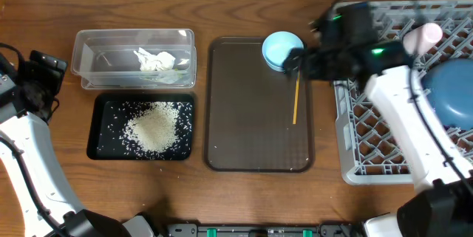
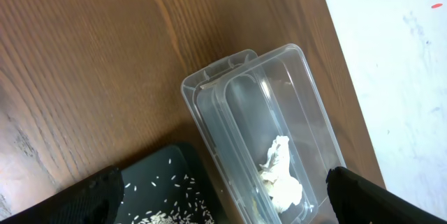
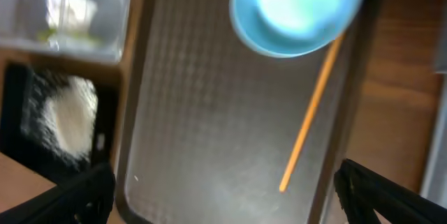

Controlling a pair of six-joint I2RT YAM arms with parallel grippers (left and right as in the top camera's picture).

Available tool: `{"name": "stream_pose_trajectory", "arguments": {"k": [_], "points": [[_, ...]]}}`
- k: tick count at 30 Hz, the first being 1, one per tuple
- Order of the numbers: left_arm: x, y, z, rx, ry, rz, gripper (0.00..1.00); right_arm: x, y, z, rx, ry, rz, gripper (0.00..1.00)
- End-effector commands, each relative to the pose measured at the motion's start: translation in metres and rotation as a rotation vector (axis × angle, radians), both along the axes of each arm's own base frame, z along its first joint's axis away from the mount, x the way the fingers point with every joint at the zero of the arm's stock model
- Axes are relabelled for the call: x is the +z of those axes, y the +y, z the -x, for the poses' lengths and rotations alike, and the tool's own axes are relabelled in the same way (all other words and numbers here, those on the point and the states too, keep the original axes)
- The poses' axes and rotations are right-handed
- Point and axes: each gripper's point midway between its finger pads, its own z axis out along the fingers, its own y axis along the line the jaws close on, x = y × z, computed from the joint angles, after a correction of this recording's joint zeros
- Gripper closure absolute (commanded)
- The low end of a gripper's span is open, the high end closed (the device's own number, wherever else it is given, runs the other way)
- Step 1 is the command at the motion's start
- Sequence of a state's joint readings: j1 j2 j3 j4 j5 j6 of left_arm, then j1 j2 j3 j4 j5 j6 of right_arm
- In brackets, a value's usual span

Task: Sort waste into correct bins and load items into the dishwasher rack
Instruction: 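Move the right gripper back to the wooden chopstick on the tray, then grasp the wooden chopstick with the right gripper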

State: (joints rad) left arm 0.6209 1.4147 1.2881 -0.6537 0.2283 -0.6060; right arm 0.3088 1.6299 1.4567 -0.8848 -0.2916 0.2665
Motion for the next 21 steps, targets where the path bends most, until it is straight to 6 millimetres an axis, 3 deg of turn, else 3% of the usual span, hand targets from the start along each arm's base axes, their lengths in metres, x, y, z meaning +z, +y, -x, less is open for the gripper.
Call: {"name": "stream_pose_trajectory", "arguments": {"k": [1,4,8,10,21], "points": [[-0.002,0.003,0.002,0.012,0.01,-0.004,0.05,-0.021,-0.01,-0.002,-0.074,-0.012,0.199,0.01],[-0.002,0.003,0.002,0.012,0.01,-0.004,0.05,-0.037,-0.019,-0.001,-0.193,0.008,0.313,0.08],[-0.002,0.003,0.002,0.012,0.01,-0.004,0.05,-0.064,-0.013,-0.002,-0.225,0.07,0.341,0.21],[-0.002,0.003,0.002,0.012,0.01,-0.004,0.05,-0.081,-0.013,-0.001,-0.248,0.117,0.352,0.32],[-0.002,0.003,0.002,0.012,0.01,-0.004,0.05,-0.163,-0.01,0.01,-0.238,0.32,0.419,0.51]]}}
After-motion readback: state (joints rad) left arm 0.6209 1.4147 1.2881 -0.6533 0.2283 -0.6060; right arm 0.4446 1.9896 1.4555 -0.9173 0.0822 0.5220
